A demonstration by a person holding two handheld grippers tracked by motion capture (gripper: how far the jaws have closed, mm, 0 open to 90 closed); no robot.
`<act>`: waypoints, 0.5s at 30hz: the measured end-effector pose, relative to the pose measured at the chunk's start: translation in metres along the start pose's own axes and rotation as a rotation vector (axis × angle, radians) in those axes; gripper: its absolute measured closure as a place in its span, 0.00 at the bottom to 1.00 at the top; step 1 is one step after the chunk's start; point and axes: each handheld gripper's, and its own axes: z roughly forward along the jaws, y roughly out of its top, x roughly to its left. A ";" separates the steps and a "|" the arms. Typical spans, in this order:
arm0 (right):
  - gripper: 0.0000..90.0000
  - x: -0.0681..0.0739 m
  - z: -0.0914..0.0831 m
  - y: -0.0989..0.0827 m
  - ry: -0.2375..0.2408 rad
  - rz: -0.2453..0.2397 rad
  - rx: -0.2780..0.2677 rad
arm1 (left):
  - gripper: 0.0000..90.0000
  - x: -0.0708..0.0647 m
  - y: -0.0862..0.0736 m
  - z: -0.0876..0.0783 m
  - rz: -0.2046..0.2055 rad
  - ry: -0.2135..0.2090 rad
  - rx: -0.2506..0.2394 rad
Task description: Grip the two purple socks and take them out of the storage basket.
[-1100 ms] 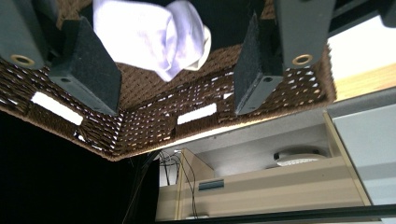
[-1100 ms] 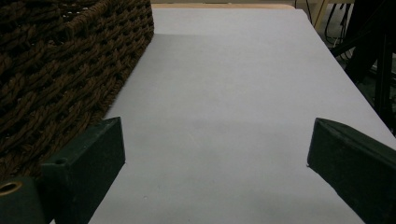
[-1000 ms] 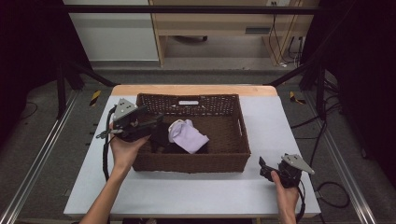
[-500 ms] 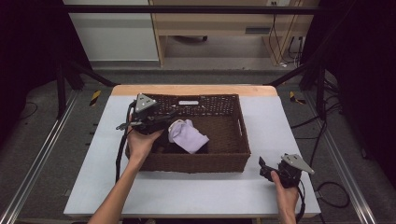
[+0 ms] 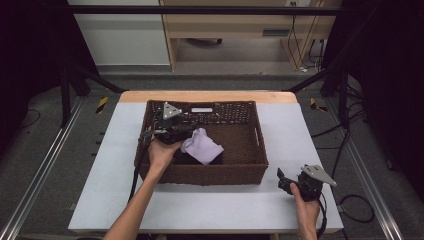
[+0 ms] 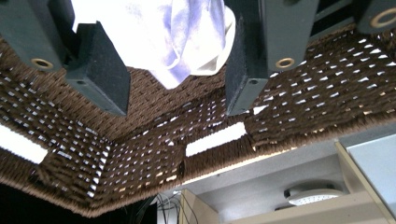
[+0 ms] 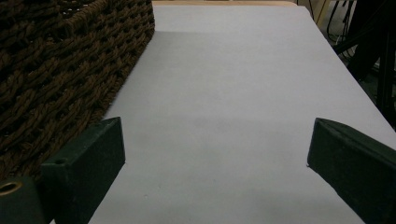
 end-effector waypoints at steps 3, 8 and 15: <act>0.05 0.000 0.000 0.000 -0.002 0.000 -0.002 | 0.46 -0.002 -0.003 0.003 0.018 0.012 0.016; 0.05 0.000 0.000 0.000 0.000 -0.003 -0.004 | 0.46 -0.008 -0.005 0.008 0.081 0.046 0.070; 0.05 0.001 0.000 0.000 0.003 -0.003 0.000 | 0.50 -0.016 -0.007 0.013 0.170 0.085 0.107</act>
